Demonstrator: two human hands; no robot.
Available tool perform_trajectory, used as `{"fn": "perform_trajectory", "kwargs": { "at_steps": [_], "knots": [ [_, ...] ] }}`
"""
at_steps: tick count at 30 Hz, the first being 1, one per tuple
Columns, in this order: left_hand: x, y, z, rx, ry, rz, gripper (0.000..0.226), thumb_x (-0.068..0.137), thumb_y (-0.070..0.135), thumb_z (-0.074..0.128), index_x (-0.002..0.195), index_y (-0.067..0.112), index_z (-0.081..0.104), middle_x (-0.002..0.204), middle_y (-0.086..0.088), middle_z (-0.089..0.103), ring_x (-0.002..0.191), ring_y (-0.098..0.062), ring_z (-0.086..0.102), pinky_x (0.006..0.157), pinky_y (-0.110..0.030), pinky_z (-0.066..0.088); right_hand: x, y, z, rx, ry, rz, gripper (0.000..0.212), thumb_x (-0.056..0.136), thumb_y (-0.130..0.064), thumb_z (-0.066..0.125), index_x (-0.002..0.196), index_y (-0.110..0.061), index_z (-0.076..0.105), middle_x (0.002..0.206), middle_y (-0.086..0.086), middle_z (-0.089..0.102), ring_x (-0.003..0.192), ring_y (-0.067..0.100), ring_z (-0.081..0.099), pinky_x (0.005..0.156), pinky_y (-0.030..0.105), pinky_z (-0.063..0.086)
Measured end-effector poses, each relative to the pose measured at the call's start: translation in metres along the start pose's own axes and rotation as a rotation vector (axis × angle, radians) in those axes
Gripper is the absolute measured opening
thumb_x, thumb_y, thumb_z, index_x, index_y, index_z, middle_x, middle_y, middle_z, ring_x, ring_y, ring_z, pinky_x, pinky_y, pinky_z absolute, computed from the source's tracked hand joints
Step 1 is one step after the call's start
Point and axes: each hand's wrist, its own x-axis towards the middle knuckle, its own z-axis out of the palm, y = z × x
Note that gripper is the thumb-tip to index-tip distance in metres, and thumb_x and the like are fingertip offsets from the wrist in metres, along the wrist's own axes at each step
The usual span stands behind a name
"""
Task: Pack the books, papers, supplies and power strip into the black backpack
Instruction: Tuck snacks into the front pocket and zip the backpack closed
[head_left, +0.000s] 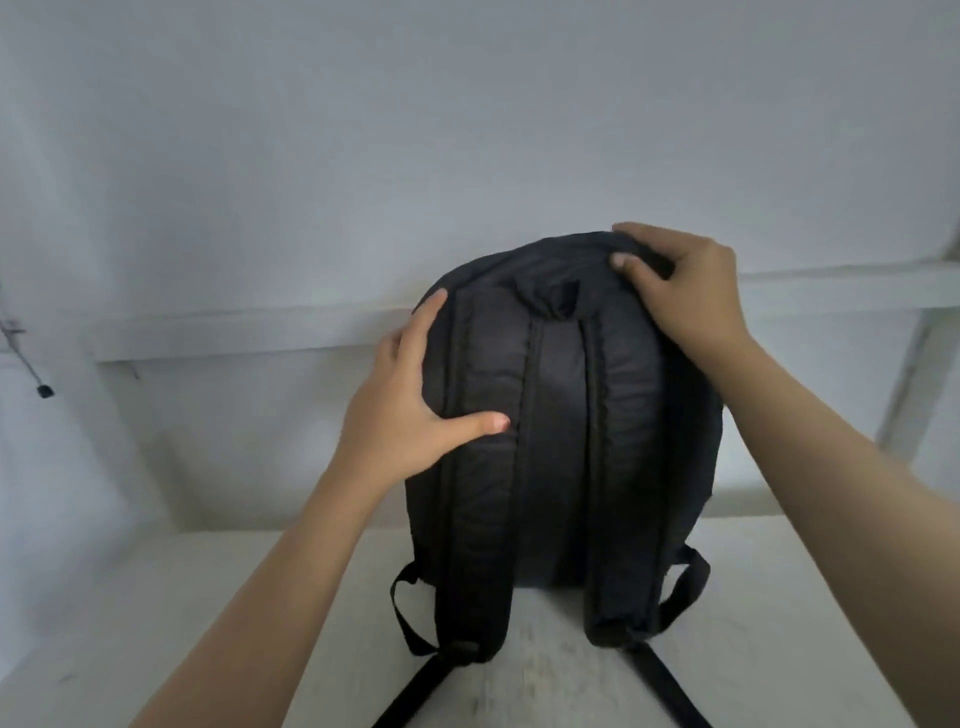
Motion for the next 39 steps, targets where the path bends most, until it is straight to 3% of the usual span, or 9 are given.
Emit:
{"fn": "perform_trajectory", "kwargs": {
  "at_steps": [5, 8, 12, 18, 24, 27, 30, 34, 39],
  "knots": [
    [0.03, -0.04, 0.035, -0.134, 0.224, -0.099, 0.105, 0.06, 0.064, 0.074, 0.145, 0.041, 0.017, 0.144, 0.01, 0.035, 0.128, -0.003, 0.035, 0.104, -0.03, 0.034, -0.023, 0.038, 0.011, 0.139, -0.029, 0.183, 0.057, 0.088, -0.047, 0.06, 0.141, -0.034, 0.041, 0.137, -0.016, 0.048, 0.122, 0.0, 0.045, 0.101, 0.016, 0.032],
    [0.03, -0.067, 0.058, -0.369, 0.212, -0.123, 0.104, 0.067, 0.051, 0.078, 0.147, 0.039, 0.012, 0.149, 0.015, 0.027, 0.136, -0.002, 0.029, 0.113, -0.037, 0.029, -0.066, 0.064, 0.024, 0.316, -0.16, 0.213, 0.084, 0.074, -0.058, 0.064, 0.145, -0.046, 0.02, 0.145, -0.032, 0.029, 0.132, -0.007, 0.033, 0.105, 0.014, 0.03],
    [0.004, -0.094, 0.082, -0.558, 0.122, -0.218, 0.123, 0.059, 0.04, 0.086, 0.144, 0.046, -0.004, 0.137, 0.049, 0.018, 0.128, 0.02, 0.025, 0.106, -0.014, 0.027, -0.105, 0.093, 0.038, 0.46, -0.242, 0.38, 0.105, 0.057, -0.059, 0.077, 0.139, -0.061, 0.012, 0.139, -0.037, 0.036, 0.122, -0.009, 0.046, 0.104, 0.028, 0.039],
    [-0.008, -0.086, 0.089, -0.535, 0.219, -0.353, 0.106, 0.058, 0.054, 0.08, 0.139, 0.056, 0.012, 0.111, 0.052, 0.04, 0.095, 0.026, 0.046, 0.087, -0.015, 0.037, -0.118, 0.08, 0.04, 0.373, -0.111, 0.404, 0.098, 0.065, -0.041, 0.073, 0.134, -0.067, 0.008, 0.108, -0.057, 0.041, 0.097, -0.029, 0.047, 0.078, -0.003, 0.037],
    [-0.01, -0.069, 0.082, -0.412, 0.281, -0.313, 0.1, 0.069, 0.034, 0.077, 0.134, 0.061, 0.007, 0.118, 0.036, 0.042, 0.094, 0.01, 0.049, 0.078, -0.008, 0.035, -0.119, 0.059, 0.031, 0.305, -0.008, 0.361, 0.096, 0.066, -0.037, 0.072, 0.133, -0.066, 0.011, 0.096, -0.058, 0.047, 0.09, -0.032, 0.047, 0.072, -0.007, 0.035],
    [-0.013, -0.07, 0.079, -0.387, 0.278, -0.315, 0.106, 0.067, 0.041, 0.075, 0.138, 0.06, -0.001, 0.13, 0.03, 0.037, 0.102, 0.004, 0.047, 0.079, -0.005, 0.033, -0.12, 0.059, 0.029, 0.258, -0.018, 0.359, 0.097, 0.066, -0.039, 0.072, 0.133, -0.067, 0.009, 0.094, -0.06, 0.044, 0.086, -0.031, 0.048, 0.071, -0.006, 0.036],
    [-0.013, -0.074, 0.084, -0.405, 0.257, -0.349, 0.112, 0.065, 0.044, 0.074, 0.139, 0.056, -0.009, 0.135, 0.026, 0.031, 0.113, -0.002, 0.047, 0.09, -0.014, 0.036, -0.118, 0.065, 0.035, 0.226, -0.043, 0.375, 0.097, 0.064, -0.043, 0.073, 0.132, -0.067, 0.007, 0.098, -0.058, 0.04, 0.089, -0.016, 0.054, 0.084, 0.01, 0.041],
    [-0.007, -0.076, 0.089, -0.326, 0.293, -0.438, 0.123, 0.061, 0.045, 0.081, 0.143, 0.045, -0.011, 0.153, 0.002, 0.014, 0.137, -0.015, 0.026, 0.103, -0.026, 0.025, -0.114, 0.074, 0.05, 0.135, -0.047, 0.374, 0.095, 0.069, -0.052, 0.073, 0.133, -0.065, 0.004, 0.137, -0.03, 0.035, 0.126, 0.011, 0.046, 0.103, 0.033, 0.039],
    [0.011, -0.07, 0.076, 0.285, 0.201, 0.107, 0.107, 0.072, 0.041, 0.069, 0.148, 0.039, -0.007, 0.157, -0.006, -0.016, 0.144, -0.022, -0.012, 0.112, -0.052, -0.002, -0.111, 0.068, 0.058, -0.316, 0.001, 0.013, 0.078, 0.083, -0.056, 0.053, 0.146, -0.05, 0.006, 0.16, 0.007, -0.003, 0.146, 0.022, 0.003, 0.113, 0.048, 0.014]
  ]
}}
